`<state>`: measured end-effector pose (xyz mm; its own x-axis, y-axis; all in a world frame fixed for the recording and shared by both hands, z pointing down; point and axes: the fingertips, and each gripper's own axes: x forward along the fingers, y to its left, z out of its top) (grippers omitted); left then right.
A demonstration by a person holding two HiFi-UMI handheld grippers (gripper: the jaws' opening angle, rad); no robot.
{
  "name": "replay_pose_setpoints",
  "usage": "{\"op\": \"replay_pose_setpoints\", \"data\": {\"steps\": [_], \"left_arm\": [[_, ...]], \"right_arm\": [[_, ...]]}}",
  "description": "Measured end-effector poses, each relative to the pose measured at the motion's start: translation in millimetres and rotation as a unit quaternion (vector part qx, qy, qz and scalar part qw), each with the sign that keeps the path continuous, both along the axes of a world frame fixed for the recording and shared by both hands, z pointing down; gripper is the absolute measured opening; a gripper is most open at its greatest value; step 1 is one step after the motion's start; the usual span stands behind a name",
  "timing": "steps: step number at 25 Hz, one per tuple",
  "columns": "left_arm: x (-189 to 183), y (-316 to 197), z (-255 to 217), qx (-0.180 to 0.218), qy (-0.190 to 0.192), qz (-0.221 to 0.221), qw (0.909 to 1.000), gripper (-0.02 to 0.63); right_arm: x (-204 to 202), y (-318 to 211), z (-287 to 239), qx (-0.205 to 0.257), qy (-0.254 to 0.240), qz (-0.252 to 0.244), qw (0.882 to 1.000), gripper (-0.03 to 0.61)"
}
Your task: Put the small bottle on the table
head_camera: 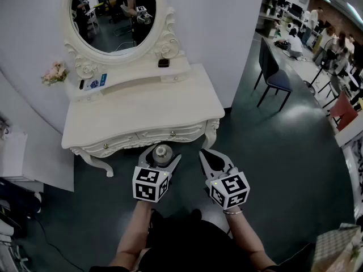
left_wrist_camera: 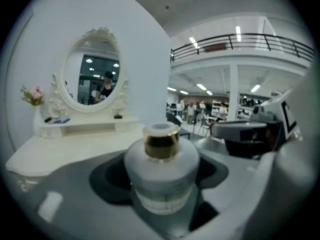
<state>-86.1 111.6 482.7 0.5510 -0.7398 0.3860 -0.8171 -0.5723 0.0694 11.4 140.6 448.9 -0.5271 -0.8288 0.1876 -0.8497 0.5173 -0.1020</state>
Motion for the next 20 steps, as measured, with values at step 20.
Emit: {"op": "replay_pose_setpoints", "data": {"steps": [20], "left_arm": [[6, 9, 4, -0.002, -0.002, -0.053, 0.9986, 0.342]], "right_arm": [[34, 4, -2, 0.014, -0.030, -0.017, 0.999, 0.005]]}}
